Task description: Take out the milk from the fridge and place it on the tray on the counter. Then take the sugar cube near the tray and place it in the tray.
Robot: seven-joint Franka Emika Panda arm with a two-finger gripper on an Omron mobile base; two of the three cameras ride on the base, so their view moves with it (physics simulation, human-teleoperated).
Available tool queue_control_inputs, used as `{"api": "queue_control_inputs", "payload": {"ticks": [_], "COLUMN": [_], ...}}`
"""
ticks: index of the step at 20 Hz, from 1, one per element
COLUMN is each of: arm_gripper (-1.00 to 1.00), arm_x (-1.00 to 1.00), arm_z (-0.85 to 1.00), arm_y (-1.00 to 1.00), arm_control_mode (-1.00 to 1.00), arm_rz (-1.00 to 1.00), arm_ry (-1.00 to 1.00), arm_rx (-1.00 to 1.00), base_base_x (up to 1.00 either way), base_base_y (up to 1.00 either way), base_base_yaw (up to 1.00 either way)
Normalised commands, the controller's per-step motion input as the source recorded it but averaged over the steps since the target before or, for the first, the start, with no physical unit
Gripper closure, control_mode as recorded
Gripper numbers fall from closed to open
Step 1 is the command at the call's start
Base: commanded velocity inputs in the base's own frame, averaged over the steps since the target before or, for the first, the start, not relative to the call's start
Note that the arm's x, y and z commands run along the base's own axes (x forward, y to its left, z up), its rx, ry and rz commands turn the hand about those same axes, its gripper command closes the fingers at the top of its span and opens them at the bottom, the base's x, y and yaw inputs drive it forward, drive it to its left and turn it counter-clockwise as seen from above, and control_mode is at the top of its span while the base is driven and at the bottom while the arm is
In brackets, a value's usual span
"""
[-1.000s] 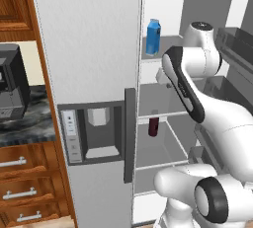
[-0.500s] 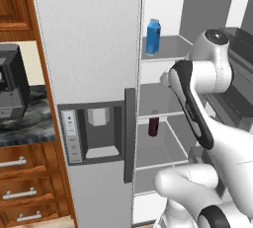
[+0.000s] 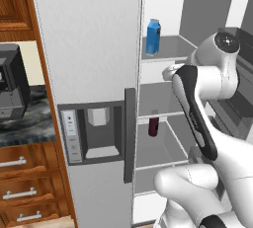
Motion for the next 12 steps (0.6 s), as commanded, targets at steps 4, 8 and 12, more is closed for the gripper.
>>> {"api": "queue_control_inputs", "payload": {"ticks": [4,8,12], "arm_gripper": [-1.00,-1.00,-1.00], "arm_x": [0.00,0.04,0.02], "arm_z": [0.37,0.18,0.22], "arm_y": [0.00,-0.02,-0.02], "arm_control_mode": [-1.00,-1.00,-1.00], "arm_rz": [0.02,0.06,0.07], "arm_ry": [-0.02,0.00,0.00], "arm_rx": [0.00,0.00,0.00], "base_base_x": [0.00,0.00,0.00], "base_base_y": [0.00,0.00,0.00], "base_base_yaw": [0.00,0.00,0.00]}}
